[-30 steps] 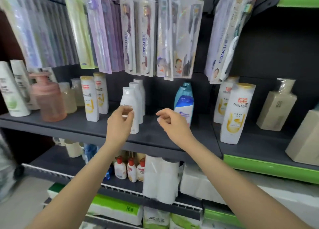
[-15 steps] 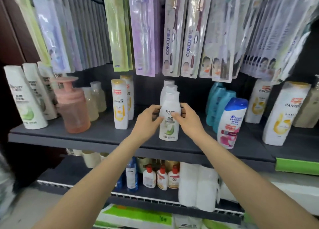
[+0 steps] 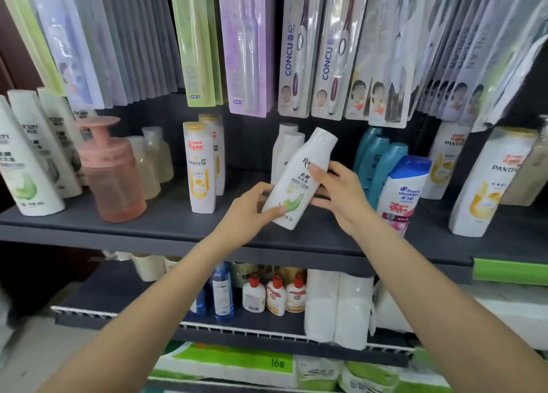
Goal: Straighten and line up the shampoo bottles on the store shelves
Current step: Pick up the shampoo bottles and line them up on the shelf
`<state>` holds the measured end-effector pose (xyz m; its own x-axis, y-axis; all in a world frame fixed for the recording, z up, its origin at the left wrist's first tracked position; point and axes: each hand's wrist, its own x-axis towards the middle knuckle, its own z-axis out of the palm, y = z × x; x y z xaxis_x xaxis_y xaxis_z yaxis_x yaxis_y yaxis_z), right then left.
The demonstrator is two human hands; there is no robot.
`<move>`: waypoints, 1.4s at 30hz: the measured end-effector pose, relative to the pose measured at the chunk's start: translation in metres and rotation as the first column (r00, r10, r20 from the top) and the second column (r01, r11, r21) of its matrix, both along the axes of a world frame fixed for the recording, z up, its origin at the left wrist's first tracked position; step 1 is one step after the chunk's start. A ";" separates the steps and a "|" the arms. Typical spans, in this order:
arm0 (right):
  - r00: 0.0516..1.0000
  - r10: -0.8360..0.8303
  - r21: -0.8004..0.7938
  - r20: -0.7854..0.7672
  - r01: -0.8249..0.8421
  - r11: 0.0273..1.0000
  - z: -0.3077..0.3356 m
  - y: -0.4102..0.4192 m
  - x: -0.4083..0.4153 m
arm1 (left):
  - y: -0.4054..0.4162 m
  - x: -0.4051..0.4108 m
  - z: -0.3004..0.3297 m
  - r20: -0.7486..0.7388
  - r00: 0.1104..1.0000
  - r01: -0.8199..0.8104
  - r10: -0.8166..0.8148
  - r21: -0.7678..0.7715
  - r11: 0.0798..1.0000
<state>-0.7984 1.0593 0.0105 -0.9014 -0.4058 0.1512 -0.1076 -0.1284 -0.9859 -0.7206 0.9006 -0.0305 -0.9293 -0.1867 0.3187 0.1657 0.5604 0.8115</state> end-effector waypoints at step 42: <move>0.908 0.411 -0.355 0.087 -0.357 0.864 -0.004 0.013 -0.013 | -0.017 0.027 0.000 -0.231 0.970 -0.145 0.079 -0.286 0.947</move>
<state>-0.8115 1.0728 0.0068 -0.7068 -0.6767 0.2063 0.1659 -0.4420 -0.8815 -0.6936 0.8833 -0.0309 -0.8118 -0.1510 0.5641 0.2388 0.7957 0.5566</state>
